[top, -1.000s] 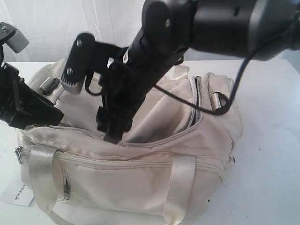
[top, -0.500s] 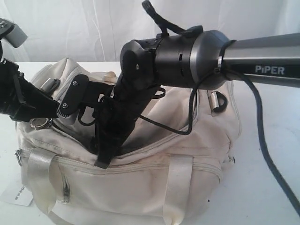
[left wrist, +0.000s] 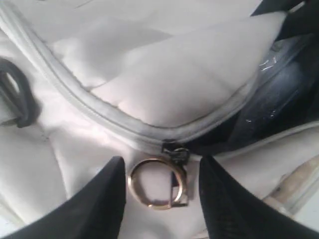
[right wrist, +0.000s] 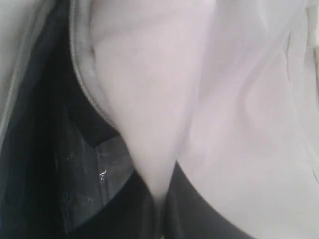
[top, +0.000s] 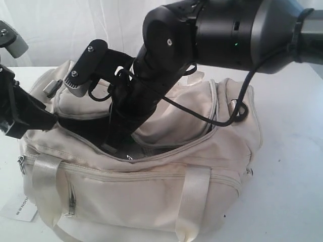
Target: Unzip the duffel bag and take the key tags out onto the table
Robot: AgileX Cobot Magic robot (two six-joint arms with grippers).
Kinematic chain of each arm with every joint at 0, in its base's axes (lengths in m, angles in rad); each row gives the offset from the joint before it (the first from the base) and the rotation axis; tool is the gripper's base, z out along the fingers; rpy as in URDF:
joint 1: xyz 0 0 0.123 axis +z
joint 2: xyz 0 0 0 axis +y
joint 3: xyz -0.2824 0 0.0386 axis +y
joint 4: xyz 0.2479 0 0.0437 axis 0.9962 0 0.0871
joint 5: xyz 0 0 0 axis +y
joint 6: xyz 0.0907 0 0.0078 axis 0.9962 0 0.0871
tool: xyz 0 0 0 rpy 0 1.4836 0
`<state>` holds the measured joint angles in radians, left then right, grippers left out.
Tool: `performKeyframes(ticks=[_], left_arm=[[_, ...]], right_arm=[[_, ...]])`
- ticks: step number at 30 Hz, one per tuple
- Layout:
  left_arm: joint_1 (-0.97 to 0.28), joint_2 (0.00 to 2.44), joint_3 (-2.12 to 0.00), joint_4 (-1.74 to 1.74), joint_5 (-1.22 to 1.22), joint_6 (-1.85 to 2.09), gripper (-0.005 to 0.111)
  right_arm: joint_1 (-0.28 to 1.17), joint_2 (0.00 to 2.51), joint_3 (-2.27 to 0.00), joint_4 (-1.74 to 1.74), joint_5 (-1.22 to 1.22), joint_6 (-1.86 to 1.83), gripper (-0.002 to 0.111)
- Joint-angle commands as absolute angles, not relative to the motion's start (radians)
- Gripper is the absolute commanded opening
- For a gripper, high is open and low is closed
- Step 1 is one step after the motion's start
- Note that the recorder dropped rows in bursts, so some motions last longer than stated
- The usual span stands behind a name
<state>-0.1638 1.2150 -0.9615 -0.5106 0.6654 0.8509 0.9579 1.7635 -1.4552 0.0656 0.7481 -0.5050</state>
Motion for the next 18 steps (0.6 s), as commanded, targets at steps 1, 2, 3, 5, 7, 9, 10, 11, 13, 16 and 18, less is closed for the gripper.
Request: performKeyframes(ticks=[1,2,3,5,7,9,10,11,13,16,18], left_arm=[[-0.163,1.223,-0.970,-0.473,0.660,0.929,0.051],[-0.163,1.229,-0.970,-0.473,0.659,0.945,0.051],[-0.163,1.239,-0.970,-0.473,0.657,0.968,0.051],[-0.163,1.257,-0.962,-0.473,0.654,1.040,0.051],[-0.163,1.278,-0.949,-0.475,0.640,1.145,0.051],[-0.163,1.295,-0.936,-0.498,0.638,1.256,0.051],[-0.163,1.303,-0.931,-0.509,0.638,1.293,0.051],[-0.163,1.305,-0.929,-0.521,0.638,1.328,0.051],[-0.163,1.306,-0.915,-0.551,0.637,1.394,0.051],[-0.163,1.307,-0.904,-0.564,0.628,1.421,0.051],[-0.163,1.307,-0.897,-0.592,0.619,1.421,0.051]], right_arm=[[0.958,1.747,-1.454,0.052,0.762,-0.491,0.000],[0.958,1.747,-1.454,0.052,0.762,-0.491,0.000],[0.958,1.747,-1.452,0.052,0.762,-0.491,0.000],[0.958,1.747,-1.452,0.052,0.766,-0.491,0.000],[0.958,1.747,-1.452,0.052,0.770,-0.489,0.000],[0.958,1.747,-1.452,0.052,0.776,-0.489,0.000],[0.958,1.747,-1.452,0.052,0.781,-0.489,0.000],[0.958,1.747,-1.452,0.052,0.781,-0.489,0.000],[0.958,1.747,-1.452,0.052,0.786,-0.489,0.000],[0.958,1.747,-1.452,0.052,0.788,-0.489,0.000],[0.958,1.747,-1.452,0.052,0.788,-0.489,0.000]])
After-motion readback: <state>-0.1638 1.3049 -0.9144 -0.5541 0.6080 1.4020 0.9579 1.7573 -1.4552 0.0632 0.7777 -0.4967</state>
